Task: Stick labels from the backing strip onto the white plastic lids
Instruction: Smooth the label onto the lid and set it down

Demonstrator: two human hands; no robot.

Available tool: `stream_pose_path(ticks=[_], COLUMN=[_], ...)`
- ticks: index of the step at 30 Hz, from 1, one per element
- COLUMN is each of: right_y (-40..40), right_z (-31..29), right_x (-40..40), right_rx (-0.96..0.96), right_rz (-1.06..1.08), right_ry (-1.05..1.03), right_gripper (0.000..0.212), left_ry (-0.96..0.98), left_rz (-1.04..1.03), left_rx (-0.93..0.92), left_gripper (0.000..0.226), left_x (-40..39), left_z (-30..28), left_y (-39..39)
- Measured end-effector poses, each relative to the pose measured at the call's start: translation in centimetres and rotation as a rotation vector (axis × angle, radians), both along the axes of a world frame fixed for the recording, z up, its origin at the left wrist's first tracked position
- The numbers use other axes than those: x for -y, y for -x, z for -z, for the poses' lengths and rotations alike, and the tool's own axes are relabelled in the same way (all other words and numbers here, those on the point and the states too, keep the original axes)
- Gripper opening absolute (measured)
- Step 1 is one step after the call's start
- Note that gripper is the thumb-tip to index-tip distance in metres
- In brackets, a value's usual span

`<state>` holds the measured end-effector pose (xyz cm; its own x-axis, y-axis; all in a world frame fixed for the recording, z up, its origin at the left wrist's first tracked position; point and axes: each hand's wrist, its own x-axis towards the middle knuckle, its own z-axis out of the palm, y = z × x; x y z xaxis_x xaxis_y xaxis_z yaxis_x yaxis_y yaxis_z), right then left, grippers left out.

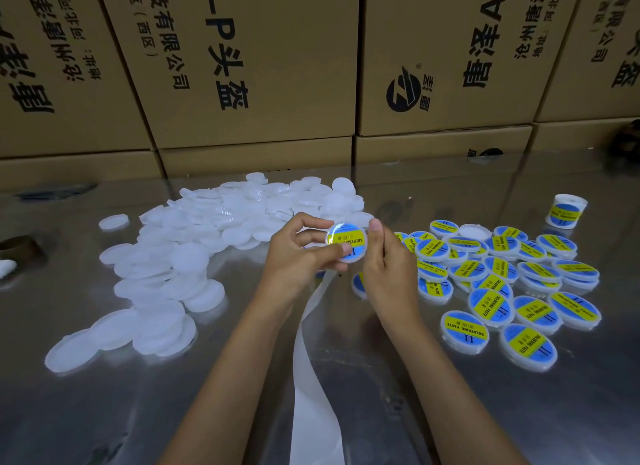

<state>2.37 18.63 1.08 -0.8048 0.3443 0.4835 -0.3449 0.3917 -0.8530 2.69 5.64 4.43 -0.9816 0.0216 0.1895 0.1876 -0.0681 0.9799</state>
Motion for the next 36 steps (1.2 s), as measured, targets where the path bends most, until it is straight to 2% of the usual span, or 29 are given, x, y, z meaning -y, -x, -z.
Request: stream_pose_path(ticks=[2,5,8,11,19,24,30,36], right_y=[0.0,-0.1,-0.1,0.0,0.0,0.0,0.0,0.2], right_z=[0.0,0.4,0.7,0.8,0.7,0.7,0.6,0.6], right_x=[0.2,0.6,0.9,0.7,0.4,0.4,0.3,0.2], right_rx=[0.008,0.091,0.109,0.106,0.058,0.008,0.000,0.070], right_rz=[-0.049,-0.101,-0.068,-0.006,0.079,0.089,0.064,0.020], right_ry=[0.030,-0.071,-0.169,-0.225,-0.264,-0.280,-0.240,-0.148], right_gripper=[0.042,0.051,0.061,0.066,0.044,0.038,0.041,0.041], left_ry=[-0.092,-0.167,-0.190,-0.172,-0.080,-0.052,-0.066,-0.057], left_rz=[-0.045,-0.092,-0.118,-0.122,-0.044,0.015,-0.058,-0.043], left_rx=[0.033,0.034,0.007,0.003,0.019,0.027,0.013,0.019], left_gripper=[0.028,0.022,0.015,0.021,0.012,0.024,0.006,0.009], left_x=[0.1,0.2,0.1,0.0,-0.2,0.1,0.0,-0.1], left_z=[0.0,0.1,0.2,0.2,0.4,0.8,0.9,1.3], left_y=[0.1,0.2,0.2,0.1,0.4,0.5,0.7,0.8])
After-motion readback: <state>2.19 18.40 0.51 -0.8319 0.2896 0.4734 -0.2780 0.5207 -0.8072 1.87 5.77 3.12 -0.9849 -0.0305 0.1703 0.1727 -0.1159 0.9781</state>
